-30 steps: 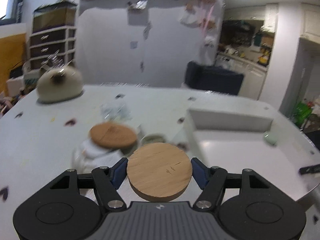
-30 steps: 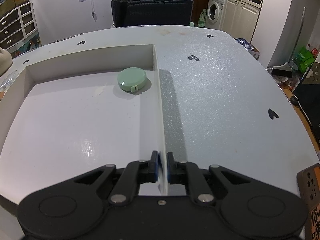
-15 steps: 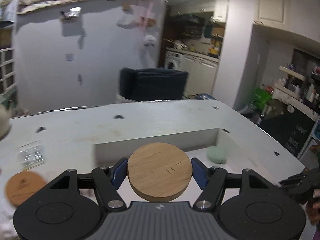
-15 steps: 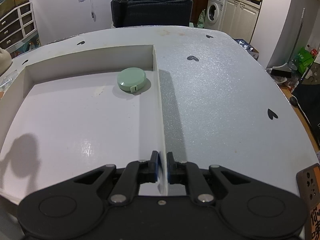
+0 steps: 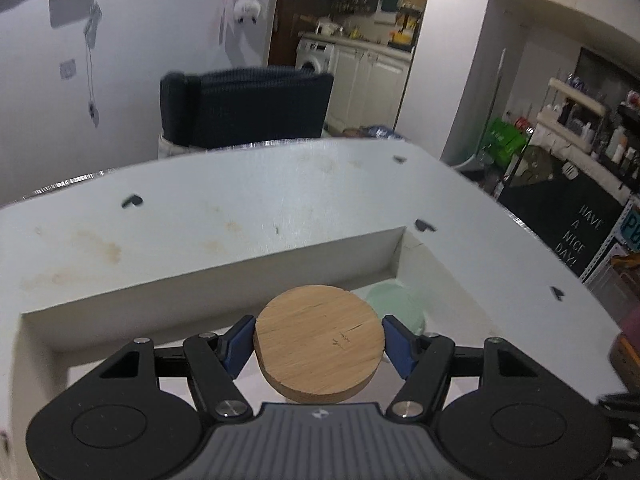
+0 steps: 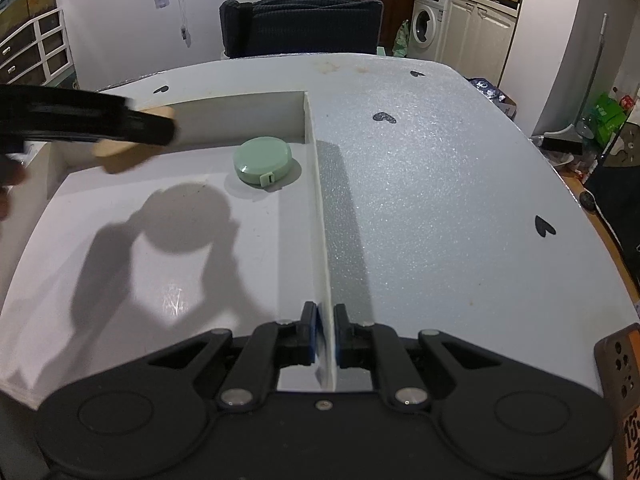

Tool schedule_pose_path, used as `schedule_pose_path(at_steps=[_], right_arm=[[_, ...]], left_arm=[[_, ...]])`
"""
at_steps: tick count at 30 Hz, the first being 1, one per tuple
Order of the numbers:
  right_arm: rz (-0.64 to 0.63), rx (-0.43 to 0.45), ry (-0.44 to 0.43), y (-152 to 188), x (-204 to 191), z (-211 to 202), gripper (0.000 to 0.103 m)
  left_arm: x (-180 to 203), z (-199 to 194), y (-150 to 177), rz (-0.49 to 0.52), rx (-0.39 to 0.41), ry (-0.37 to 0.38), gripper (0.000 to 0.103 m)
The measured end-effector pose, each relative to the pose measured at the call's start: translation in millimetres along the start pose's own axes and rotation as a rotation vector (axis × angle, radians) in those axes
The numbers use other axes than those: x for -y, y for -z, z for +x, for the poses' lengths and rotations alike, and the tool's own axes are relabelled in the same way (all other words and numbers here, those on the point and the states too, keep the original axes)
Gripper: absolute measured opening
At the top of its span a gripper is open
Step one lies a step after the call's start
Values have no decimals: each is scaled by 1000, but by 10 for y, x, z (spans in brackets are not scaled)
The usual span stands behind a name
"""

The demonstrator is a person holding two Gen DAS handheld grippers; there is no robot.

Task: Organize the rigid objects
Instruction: 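Carry the wooden coaster into the tray beside the tape measure and release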

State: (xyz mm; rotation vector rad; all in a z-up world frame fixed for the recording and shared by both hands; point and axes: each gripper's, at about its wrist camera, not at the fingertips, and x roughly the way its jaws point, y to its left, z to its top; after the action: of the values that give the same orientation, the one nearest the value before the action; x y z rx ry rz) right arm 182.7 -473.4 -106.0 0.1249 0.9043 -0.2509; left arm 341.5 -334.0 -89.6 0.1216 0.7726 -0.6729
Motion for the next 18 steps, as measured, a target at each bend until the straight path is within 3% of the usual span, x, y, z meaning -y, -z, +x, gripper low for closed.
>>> schedule_pose_path(at_steps=[5, 12, 16, 18], right_arm=[[13, 2, -6, 0, 15, 9, 9], [15, -1, -2, -1, 10, 15, 9], [19, -1, -4, -3, 14, 14, 9], [20, -2, -6, -2, 18, 14, 9]], left_arm=[[-33, 252, -3, -36, -52, -2, 68], [-95, 383, -23, -94, -54, 22, 69], [-72, 337, -17, -89, -48, 36, 84], [-41, 288, -19, -69, -51, 27, 85]])
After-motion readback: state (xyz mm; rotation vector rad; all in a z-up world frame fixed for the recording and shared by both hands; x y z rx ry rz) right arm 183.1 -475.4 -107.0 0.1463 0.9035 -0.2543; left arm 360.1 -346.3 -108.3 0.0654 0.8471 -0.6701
